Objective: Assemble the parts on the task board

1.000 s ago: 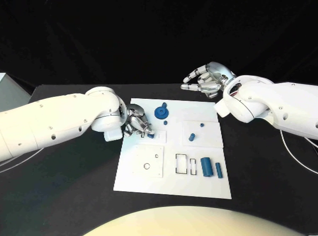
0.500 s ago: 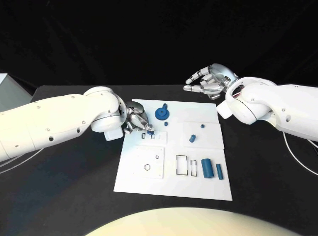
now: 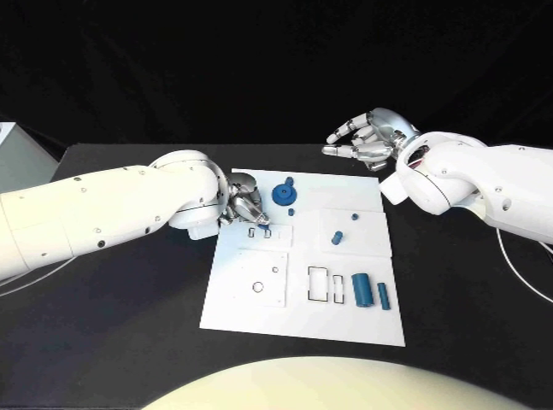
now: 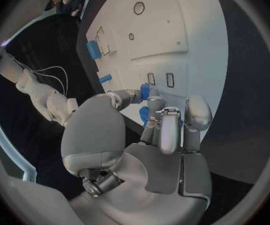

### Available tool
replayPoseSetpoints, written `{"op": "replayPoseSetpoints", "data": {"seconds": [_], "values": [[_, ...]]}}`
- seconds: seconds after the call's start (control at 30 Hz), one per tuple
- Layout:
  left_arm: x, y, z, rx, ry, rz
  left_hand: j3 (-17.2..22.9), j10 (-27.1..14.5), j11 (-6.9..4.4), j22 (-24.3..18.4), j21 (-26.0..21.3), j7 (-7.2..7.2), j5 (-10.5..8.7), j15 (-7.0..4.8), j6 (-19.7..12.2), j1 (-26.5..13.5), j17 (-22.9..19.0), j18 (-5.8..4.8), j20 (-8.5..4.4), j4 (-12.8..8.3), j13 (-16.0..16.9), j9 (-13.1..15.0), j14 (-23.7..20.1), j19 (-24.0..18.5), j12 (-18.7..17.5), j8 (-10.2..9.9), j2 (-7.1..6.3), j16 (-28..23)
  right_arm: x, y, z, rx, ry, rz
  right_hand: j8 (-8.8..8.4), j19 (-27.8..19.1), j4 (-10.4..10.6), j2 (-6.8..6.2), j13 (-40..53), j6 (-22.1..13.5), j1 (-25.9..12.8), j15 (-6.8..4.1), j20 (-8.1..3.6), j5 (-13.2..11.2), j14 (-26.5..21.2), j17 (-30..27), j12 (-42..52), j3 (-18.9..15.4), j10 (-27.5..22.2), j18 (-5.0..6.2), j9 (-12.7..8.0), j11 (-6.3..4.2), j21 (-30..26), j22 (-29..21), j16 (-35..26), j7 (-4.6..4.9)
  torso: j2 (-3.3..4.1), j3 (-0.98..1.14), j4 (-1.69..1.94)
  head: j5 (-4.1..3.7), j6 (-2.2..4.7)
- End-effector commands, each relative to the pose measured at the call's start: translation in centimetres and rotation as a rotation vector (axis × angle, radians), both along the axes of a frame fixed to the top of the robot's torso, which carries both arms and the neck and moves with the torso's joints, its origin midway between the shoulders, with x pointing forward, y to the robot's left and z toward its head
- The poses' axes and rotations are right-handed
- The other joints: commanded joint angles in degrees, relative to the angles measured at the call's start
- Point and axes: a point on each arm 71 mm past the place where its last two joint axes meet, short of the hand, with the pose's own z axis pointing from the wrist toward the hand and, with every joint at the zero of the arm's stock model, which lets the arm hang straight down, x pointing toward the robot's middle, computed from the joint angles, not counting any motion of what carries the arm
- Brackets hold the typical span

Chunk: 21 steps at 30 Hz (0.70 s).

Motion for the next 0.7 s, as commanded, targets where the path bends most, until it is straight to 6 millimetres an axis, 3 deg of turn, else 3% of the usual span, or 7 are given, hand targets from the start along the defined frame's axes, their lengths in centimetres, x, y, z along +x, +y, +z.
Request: {"op": "replayPoseSetpoints", "data": {"seconds": [0.03, 0.43, 0.7], "values": [[0.03, -0.37, -0.06, 0.023, -0.038, -0.024, 11.64, 0.48, -0.1, 0.14, 0.27, -0.21, 0.45, -0.38, 0.59, -0.06, 4.16, -1.05, -0.27, -11.87, 0.14, 0.25, 3.08, 0.31, 0.37, -0.01, 0.37, 0.01, -0.02, -0.02, 0.01, 0.009, -0.003, 0.001, -0.05, 0.08, -0.01, 0.22, 6.06, -0.5, -0.42, 0.28, 0.37, 0.34, 5.13, 12.16, -0.3, 0.39, -0.45, 1.2, 0.05, 0.05, -0.25, 7.69, -0.34, 0.04, 0.02, -0.05, -0.02, 0.15, -0.2], [-0.12, -1.04, -0.38, 0.038, -0.046, -0.046, 11.78, 1.22, -0.3, 0.64, 0.69, -0.43, 3.45, -0.6, 1.18, -1.14, 4.47, -1.14, -0.53, -12.38, 1.02, 0.66, 3.22, 0.57, 0.98, -0.1, 0.13, 0.22, -0.04, 0.0, -0.04, 0.01, -0.001, 0.002, -0.05, 0.08, -0.01, 0.22, 6.06, -0.5, -0.42, 0.28, 0.37, 0.34, 5.13, 12.16, -0.3, 0.39, -0.45, 1.2, 0.05, 0.05, -0.25, 7.69, -0.34, 0.04, 0.05, -0.01, -0.04, 0.37, -0.29], [-0.3, -1.17, -0.69, 0.056, -0.033, -0.064, 11.69, 1.51, -0.38, 0.8, 0.8, -0.51, 4.23, -0.66, 1.35, -1.45, 4.59, -1.16, -0.58, -12.47, 1.36, 0.82, 3.27, 0.65, 1.24, -0.06, 0.08, 0.3, -0.07, -0.02, -0.16, 0.009, 0.003, 0.003, -0.06, 0.08, -0.03, 0.22, 6.08, -0.57, -0.5, 0.28, 0.37, 0.44, 5.12, 12.13, -0.27, 0.39, -0.42, 1.19, 0.06, 0.06, -0.27, 7.68, -0.36, 0.05, 0.03, 0.01, -0.07, 0.78, -0.68]]}}
